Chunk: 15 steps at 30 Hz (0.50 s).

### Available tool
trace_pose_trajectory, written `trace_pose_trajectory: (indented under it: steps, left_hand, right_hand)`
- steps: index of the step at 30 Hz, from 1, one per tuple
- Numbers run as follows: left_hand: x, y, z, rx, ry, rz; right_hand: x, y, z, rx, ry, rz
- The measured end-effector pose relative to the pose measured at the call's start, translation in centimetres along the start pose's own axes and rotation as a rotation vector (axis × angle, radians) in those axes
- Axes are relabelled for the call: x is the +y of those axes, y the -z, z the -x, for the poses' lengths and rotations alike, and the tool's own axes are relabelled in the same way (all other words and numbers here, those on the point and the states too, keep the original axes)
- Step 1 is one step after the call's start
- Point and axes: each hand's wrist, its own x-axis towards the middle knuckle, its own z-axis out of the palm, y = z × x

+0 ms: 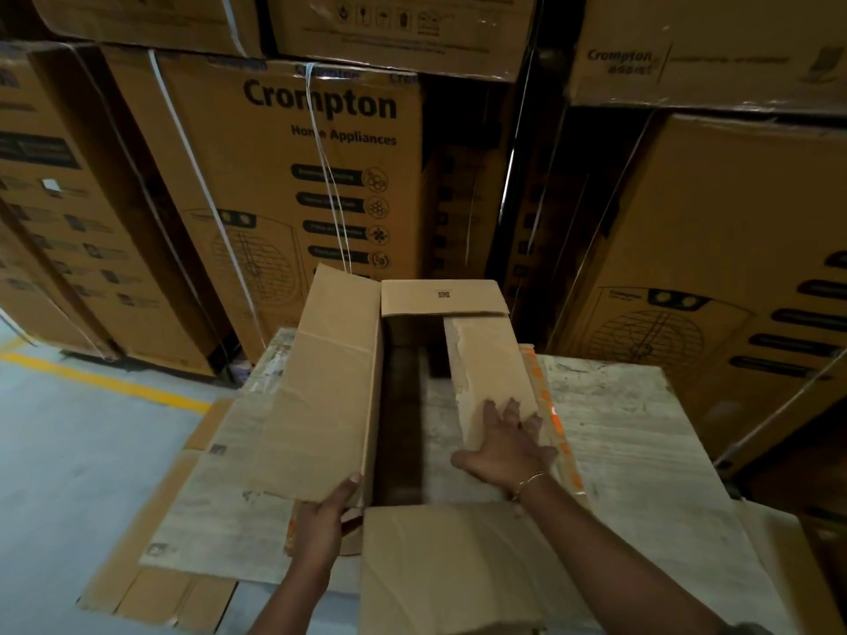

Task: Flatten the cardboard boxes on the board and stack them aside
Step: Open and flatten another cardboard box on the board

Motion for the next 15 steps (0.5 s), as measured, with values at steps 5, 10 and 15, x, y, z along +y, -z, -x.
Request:
trace_pose_trajectory:
  steps: [5,10,15]
  left_hand:
    - [1.1,-0.7,0.0,-0.012,-0.076,-0.045]
    - [2.0,-2.0,-0.5,-0.099,-0.021,-0.097]
    - [2.7,-2.7,-1.6,-0.035,-0.149,-0.279]
  right_hand:
    - [4.7,5.3,2.1,-0.007,0.157,-0.803]
    - [9.8,8.8,5.2,0.102,-0.069,-1.080]
    - [10.6,9.2,5.7,0.127,-0.074,-0.879]
